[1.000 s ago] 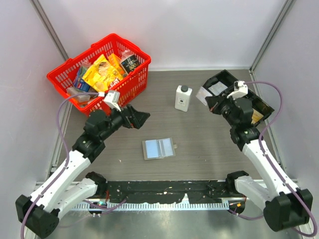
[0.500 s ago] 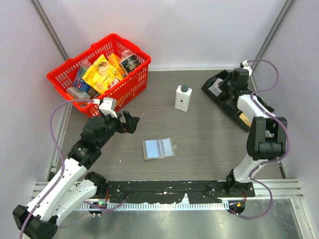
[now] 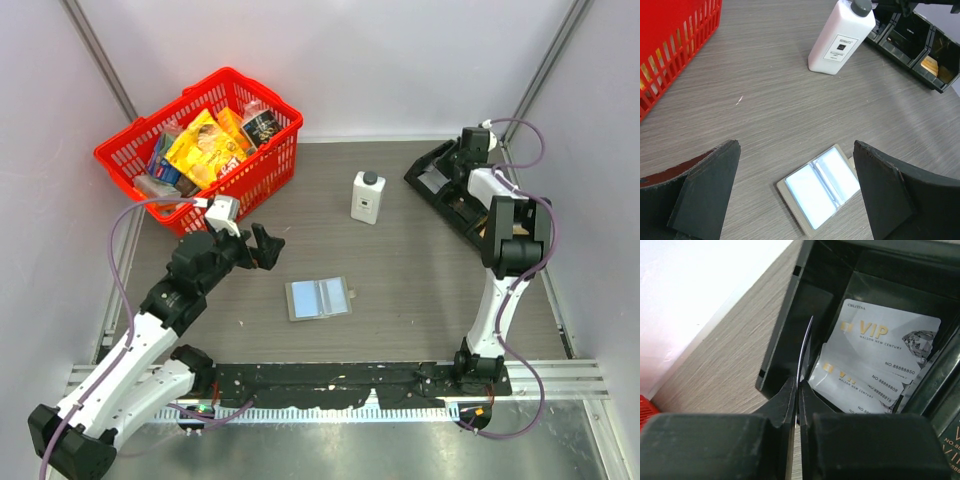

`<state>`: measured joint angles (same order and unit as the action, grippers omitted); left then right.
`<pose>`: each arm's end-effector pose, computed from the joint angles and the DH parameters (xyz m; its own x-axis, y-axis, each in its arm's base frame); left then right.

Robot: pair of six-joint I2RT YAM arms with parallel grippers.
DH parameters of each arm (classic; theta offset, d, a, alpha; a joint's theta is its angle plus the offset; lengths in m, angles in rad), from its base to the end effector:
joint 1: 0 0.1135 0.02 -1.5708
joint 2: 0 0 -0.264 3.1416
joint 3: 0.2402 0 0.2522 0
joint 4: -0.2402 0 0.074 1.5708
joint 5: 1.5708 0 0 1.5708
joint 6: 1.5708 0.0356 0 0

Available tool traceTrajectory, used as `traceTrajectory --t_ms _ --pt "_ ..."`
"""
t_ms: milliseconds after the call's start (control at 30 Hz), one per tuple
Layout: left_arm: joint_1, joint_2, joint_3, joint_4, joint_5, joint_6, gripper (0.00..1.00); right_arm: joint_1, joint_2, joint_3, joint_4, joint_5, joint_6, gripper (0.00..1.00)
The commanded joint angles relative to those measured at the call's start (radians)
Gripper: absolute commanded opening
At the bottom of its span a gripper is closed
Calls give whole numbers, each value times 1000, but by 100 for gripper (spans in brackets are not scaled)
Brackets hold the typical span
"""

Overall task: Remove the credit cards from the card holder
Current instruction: Place the credit card in the storage box.

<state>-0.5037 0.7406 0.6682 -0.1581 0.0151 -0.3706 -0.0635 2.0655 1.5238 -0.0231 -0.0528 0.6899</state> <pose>0.1578 -0.0876 0.3087 -0.3660 -0.2118 -0.9062 0.3894 0.8496 -0.3558 0.4779 -0.0285 0.2123 -0.4000 0.6623 -0.6335 0.3545 0.7492 0.5594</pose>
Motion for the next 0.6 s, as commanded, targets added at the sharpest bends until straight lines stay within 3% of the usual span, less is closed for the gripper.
traceTrajectory --t_ms 0,67,300,567 --pt "4 2 2 20 26 -14 100 -7 31 68 -12 -15 51 11" --pt "4 9 5 17 36 -14 100 -10 39 75 -24 -21 51 15" --pt "4 43 60 -44 63 -16 100 -30 -18 67 -107 14 -1 50" --pt "2 106 105 -98 157 -131 100 -32 -272 -51 -178 22 -134 58"
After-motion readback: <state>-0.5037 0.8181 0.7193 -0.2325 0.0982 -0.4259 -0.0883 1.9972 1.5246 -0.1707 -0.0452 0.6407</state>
